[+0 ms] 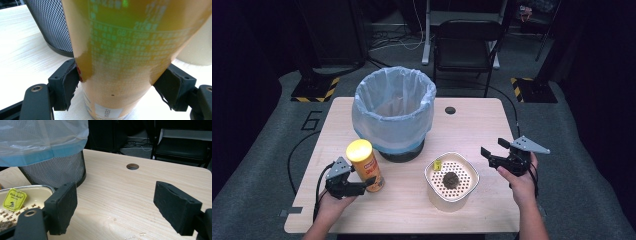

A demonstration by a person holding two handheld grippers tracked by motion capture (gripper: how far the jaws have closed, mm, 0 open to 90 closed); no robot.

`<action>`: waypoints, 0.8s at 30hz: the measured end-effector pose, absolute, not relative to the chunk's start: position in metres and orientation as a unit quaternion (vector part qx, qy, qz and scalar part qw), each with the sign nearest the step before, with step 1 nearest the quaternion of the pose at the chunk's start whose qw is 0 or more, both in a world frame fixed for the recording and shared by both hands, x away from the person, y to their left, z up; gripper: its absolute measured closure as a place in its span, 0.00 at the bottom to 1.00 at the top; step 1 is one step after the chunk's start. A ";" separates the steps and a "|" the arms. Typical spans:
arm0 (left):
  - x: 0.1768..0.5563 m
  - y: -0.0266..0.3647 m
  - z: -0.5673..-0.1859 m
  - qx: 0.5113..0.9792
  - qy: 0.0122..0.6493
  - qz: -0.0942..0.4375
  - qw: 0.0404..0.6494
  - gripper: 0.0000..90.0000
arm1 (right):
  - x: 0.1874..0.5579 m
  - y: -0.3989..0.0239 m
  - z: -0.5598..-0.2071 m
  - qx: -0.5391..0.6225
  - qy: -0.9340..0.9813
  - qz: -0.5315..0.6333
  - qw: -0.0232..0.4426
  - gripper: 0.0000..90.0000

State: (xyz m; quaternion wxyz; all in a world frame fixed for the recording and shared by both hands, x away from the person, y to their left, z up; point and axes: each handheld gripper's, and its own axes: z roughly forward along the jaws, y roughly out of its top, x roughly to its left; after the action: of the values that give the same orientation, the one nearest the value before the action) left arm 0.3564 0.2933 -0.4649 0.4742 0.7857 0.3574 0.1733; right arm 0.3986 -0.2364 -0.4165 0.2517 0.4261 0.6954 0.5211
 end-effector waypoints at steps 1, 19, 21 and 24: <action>0.356 0.293 -0.463 0.784 0.360 0.172 0.475 0.26 | 0.399 -0.237 -0.417 0.427 0.696 0.520 0.252 0.21; 0.351 0.302 -0.405 0.792 0.373 0.148 0.461 0.26 | 0.402 -0.240 -0.437 0.446 0.702 0.496 0.249 0.21; 0.351 0.303 -0.400 0.795 0.370 0.151 0.457 0.26 | 0.403 -0.240 -0.439 0.447 0.705 0.492 0.248 0.21; 0.350 0.302 -0.391 0.796 0.367 0.147 0.458 0.26 | 0.404 -0.241 -0.441 0.450 0.704 0.490 0.248 0.21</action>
State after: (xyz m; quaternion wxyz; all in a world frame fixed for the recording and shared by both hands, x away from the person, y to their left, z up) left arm 0.3504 0.3019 -0.3909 0.4579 0.7961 0.3672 0.1473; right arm 0.4036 -0.2415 -0.4406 0.2478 0.4501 0.7043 0.4898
